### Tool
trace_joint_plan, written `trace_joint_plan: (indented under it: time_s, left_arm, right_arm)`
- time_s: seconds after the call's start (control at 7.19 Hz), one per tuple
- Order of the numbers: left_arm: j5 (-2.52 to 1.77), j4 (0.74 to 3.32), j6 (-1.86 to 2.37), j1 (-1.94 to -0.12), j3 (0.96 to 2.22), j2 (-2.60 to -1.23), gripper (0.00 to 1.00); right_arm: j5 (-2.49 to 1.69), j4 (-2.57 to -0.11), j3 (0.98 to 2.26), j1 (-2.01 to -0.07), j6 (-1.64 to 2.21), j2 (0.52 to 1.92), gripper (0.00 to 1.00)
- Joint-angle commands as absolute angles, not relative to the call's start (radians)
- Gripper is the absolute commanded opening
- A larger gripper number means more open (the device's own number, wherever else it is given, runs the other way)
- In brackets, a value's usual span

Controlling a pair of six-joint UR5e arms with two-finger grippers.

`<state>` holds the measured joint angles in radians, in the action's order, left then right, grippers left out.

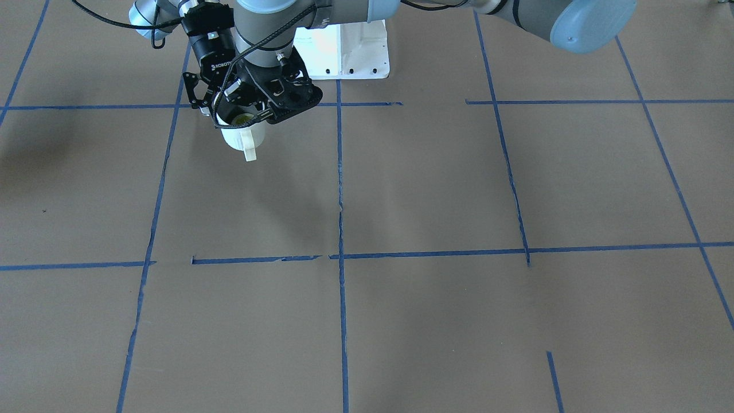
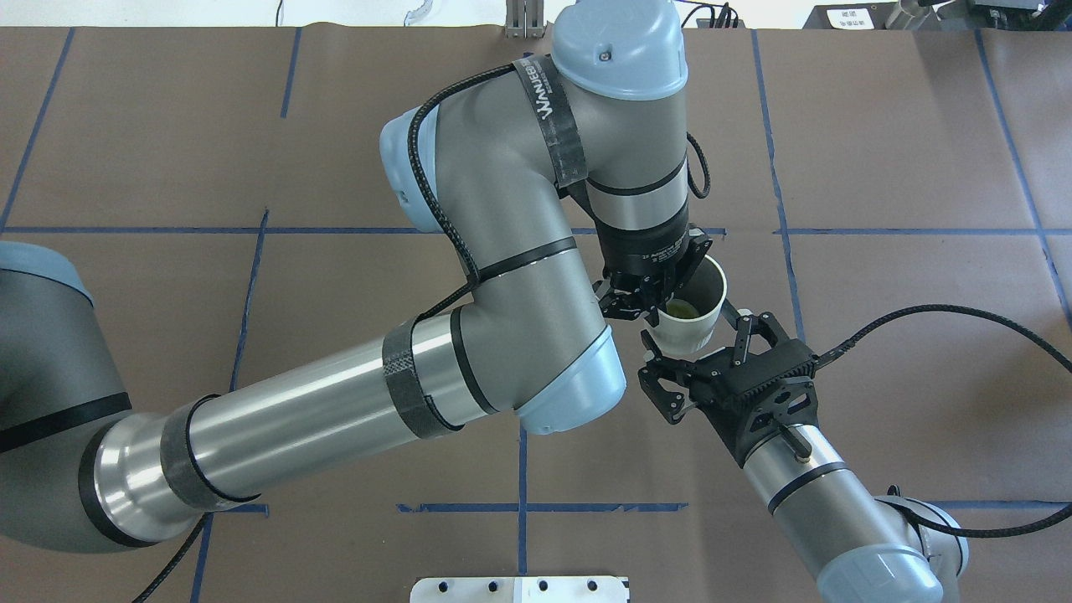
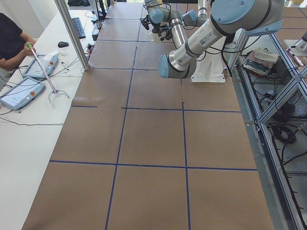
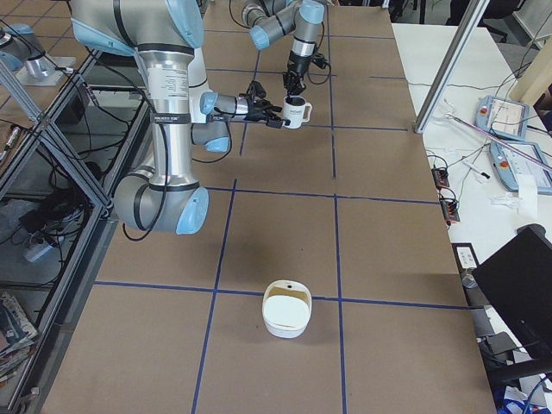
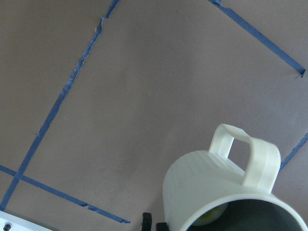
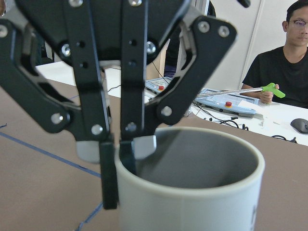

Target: Left arm hands cup to right arm to dump lemon

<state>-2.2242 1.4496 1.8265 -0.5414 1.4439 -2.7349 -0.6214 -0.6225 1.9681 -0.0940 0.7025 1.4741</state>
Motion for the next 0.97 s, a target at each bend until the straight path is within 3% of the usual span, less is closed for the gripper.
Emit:
trace_joint_plan:
  time_s: [0.0, 0.14, 0.28, 0.42, 0.56, 0.7, 0.84]
  left_arm:
    - [-2.227, 1.45, 1.835, -0.525, 1.469, -2.732, 0.07]
    - [-2.229, 1.448, 1.835, -0.52, 1.476, -2.732, 0.08]
    - [-2.23, 1.448, 1.835, -0.519, 1.48, -2.734, 0.11]
    - [-2.23, 1.45, 1.835, -0.518, 1.48, -2.731, 0.41]
    - [-2.229, 1.45, 1.833, -0.518, 1.482, -2.729, 0.91]
    - [-2.229, 1.45, 1.833, -0.52, 1.506, -2.727, 1.0]
    - [-2.221, 1.448, 1.832, -0.526, 1.579, -2.708, 1.0]
  right_arm:
    - [-0.621, -0.623, 1.965, -0.095, 0.703, 1.474, 1.0]
    - [-0.62, -0.623, 1.962, -0.095, 0.703, 1.474, 0.99]
    - [-0.614, -0.621, 1.957, -0.095, 0.703, 1.474, 0.81]
    - [-0.603, -0.623, 1.951, -0.094, 0.703, 1.476, 0.46]
    - [-0.585, -0.624, 1.936, -0.094, 0.701, 1.477, 0.25]
    - [-0.566, -0.624, 1.925, -0.089, 0.701, 1.48, 0.19]
    - [-0.561, -0.623, 1.922, -0.086, 0.701, 1.485, 0.19]
